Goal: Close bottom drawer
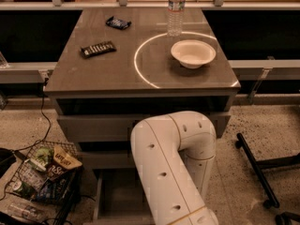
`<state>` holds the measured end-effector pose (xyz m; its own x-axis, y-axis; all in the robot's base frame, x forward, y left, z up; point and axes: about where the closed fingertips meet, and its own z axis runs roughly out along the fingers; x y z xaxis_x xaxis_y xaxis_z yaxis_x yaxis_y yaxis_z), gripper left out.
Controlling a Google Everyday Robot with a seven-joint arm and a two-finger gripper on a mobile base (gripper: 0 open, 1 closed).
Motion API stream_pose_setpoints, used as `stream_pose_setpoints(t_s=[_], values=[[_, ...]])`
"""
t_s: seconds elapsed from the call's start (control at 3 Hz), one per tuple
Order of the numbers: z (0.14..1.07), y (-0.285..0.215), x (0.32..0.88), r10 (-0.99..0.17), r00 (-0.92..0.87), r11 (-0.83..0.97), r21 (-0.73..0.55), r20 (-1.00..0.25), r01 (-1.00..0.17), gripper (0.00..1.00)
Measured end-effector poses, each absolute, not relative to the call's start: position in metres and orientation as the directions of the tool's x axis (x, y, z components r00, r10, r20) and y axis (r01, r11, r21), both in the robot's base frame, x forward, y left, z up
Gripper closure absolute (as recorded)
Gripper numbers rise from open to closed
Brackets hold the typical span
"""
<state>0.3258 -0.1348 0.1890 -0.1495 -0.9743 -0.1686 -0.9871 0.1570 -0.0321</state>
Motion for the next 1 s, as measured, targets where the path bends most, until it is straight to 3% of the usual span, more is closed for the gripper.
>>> stream_pose_setpoints(t_s=[1.0], values=[[0.127, -0.103, 0.327, -0.960, -0.174, 0.181, -0.012, -0.221, -0.983, 1.00]])
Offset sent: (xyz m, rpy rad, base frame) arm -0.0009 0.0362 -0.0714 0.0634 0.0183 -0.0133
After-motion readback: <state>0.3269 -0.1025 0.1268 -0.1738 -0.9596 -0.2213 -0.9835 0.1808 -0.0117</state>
